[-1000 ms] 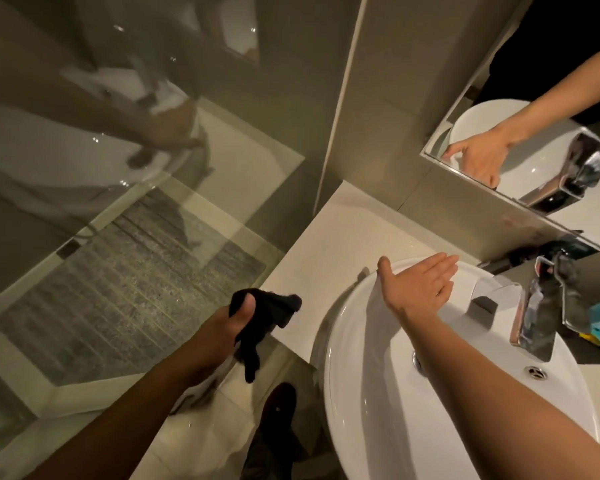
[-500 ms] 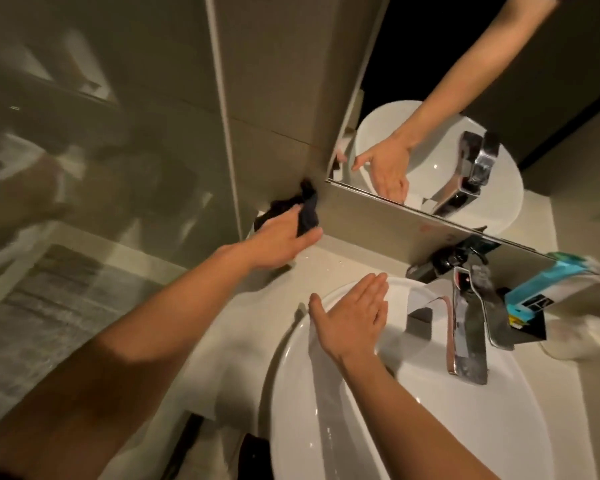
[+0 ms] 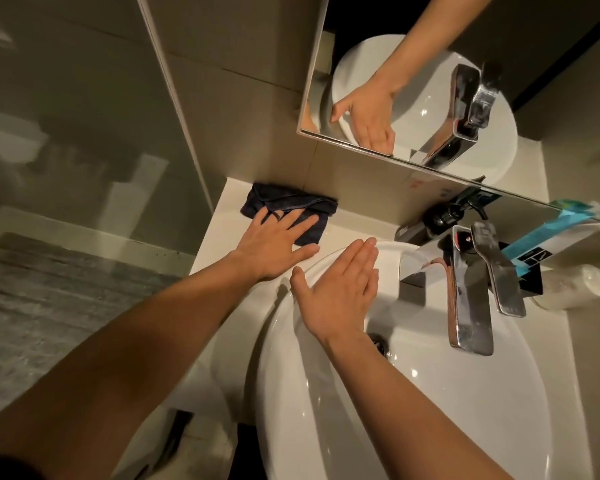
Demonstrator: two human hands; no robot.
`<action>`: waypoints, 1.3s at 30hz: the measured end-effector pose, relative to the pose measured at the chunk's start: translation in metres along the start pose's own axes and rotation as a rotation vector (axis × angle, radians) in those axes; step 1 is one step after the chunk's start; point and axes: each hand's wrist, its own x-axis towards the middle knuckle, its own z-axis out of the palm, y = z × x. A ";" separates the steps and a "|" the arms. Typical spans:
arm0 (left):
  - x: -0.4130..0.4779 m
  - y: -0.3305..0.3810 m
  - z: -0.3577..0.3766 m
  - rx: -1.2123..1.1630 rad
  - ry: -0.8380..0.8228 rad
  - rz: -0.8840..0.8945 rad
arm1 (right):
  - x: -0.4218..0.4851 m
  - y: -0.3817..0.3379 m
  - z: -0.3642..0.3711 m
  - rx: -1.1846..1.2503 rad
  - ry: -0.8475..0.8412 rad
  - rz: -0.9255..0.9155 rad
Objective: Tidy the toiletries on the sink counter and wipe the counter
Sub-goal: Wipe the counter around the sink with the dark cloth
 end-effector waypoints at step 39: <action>-0.273 0.052 0.037 -0.227 0.063 -0.296 | 0.004 -0.001 -0.008 0.016 -0.029 0.023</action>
